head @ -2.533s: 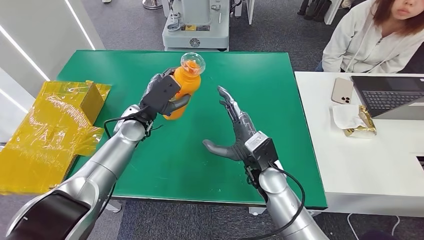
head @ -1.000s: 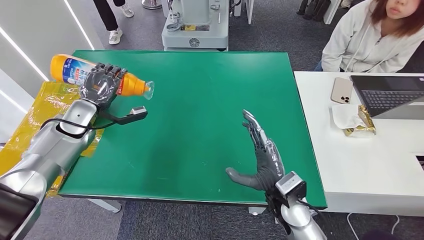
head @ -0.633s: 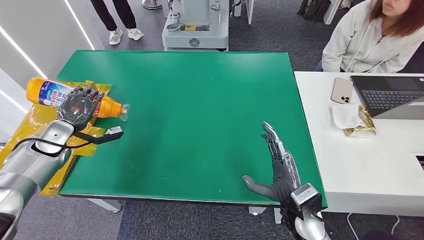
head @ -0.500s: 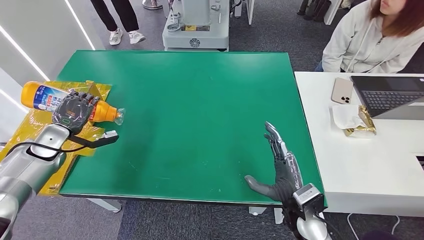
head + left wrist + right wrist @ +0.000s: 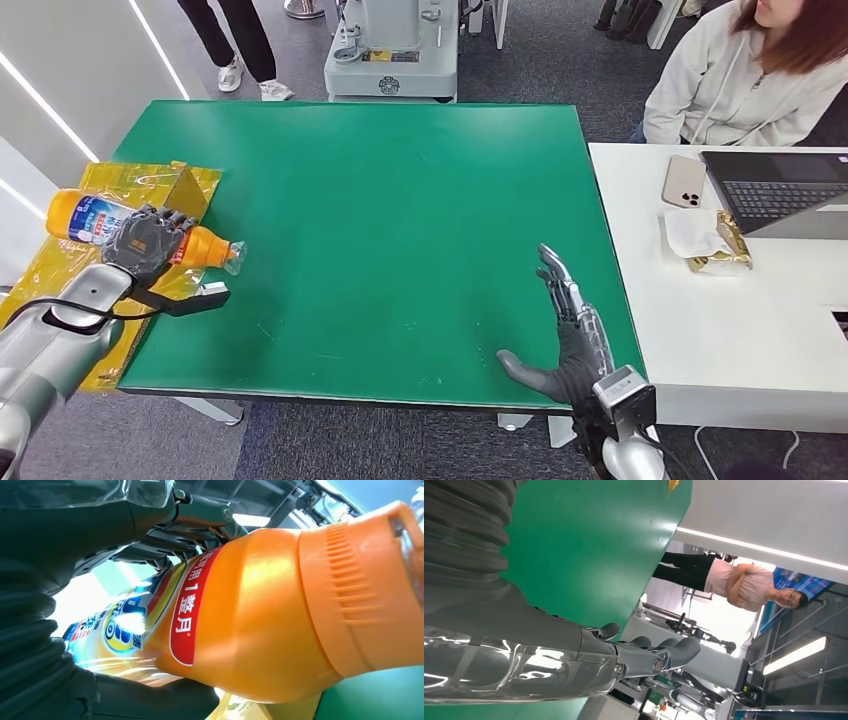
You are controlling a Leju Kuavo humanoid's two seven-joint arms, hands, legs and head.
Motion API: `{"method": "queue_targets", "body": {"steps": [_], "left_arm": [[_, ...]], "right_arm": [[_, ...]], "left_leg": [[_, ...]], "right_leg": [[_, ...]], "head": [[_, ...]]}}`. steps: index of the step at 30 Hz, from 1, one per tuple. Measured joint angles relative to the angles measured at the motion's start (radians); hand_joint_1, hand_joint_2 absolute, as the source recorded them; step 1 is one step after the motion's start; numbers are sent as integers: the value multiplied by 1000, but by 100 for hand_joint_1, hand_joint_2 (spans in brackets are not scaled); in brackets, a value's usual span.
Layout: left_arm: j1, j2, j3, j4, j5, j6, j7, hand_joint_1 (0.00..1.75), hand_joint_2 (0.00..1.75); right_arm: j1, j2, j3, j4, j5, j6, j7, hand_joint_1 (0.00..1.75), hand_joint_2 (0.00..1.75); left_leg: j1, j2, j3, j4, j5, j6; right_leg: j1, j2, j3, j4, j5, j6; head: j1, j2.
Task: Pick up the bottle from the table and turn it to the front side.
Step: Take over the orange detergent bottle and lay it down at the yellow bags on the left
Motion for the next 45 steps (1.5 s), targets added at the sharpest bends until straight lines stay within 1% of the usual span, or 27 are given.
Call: {"method": "queue_targets", "body": {"steps": [6,8,11,13,18,25,27,30,31,32,34,35,36,41,45], "left_arm": [[4,0,3,0,5,-7,-5,175,175],[8,0,8,0,27,-31,-30,175,175],[32,0,37,2,71,-67,-78,175,175],[50,0,58,7,85,-87,-91,175,175],[69,-5,91,27,98,-147,-93,175,175],[72,-19,120,59,122,-228,-89,175,175],[72,-23,125,67,127,-242,-88,175,175],[72,-32,129,73,124,-240,-81,174,175],[72,-36,130,75,122,-235,-76,144,175],[72,-42,131,77,121,-230,-71,108,175],[73,-54,134,80,119,-222,-62,21,175],[73,-60,135,81,120,-221,-59,7,175],[74,-66,137,82,121,-221,-56,0,175],[88,-93,156,87,132,-223,-51,0,175],[89,-103,172,89,134,-216,-49,0,175]], "right_arm": [[1,0,-5,-4,0,1,0,0,175],[1,0,-5,-4,0,10,-1,0,175],[2,0,-5,-3,0,27,-6,0,175],[3,0,-5,-2,0,33,-8,0,175],[1,1,-5,2,-1,37,-8,0,175],[-9,0,-4,15,-4,51,-7,0,175],[-9,0,-4,20,-5,54,-9,0,175],[-10,0,-3,28,-5,56,-12,0,175],[-11,0,-2,30,-5,56,-12,0,175],[-13,0,-1,32,-5,57,-13,0,175],[-17,1,2,35,-5,61,-13,0,175],[-19,1,4,37,-5,64,-13,0,175],[-21,1,6,39,-4,68,-12,0,175],[-24,7,15,45,3,73,-10,0,175],[-27,14,19,48,13,74,-4,0,175]], "left_leg": [[0,0,0,0,0,0],[0,0,0,0,0,0],[0,1,0,0,0,0],[0,1,0,0,0,0],[0,0,0,0,0,0],[0,0,0,0,0,0],[0,0,0,0,0,0],[0,0,0,0,0,0],[0,-1,0,0,0,0],[0,-1,0,0,0,0],[0,-1,0,0,0,0],[0,-1,0,0,0,0],[0,-1,1,0,0,0],[0,-1,1,0,0,0],[0,-1,1,0,0,0]], "right_leg": [[0,0,0,0,0,0],[0,0,0,0,0,0],[0,0,0,0,0,0],[0,1,0,0,0,0],[0,0,0,0,0,0],[0,0,0,0,0,0],[0,0,0,0,0,0],[0,0,1,0,0,0],[0,-1,1,0,0,0],[0,-1,1,0,0,0],[0,-2,1,0,0,0],[0,-2,1,0,0,0],[0,-2,1,0,0,0],[0,-2,2,0,0,0],[0,-2,2,0,0,0]], "head": [[0,0],[0,0],[0,0],[0,0],[0,0],[0,0],[0,0],[0,0],[0,0],[0,0],[0,0],[0,0],[0,0],[0,0],[0,0]]}}
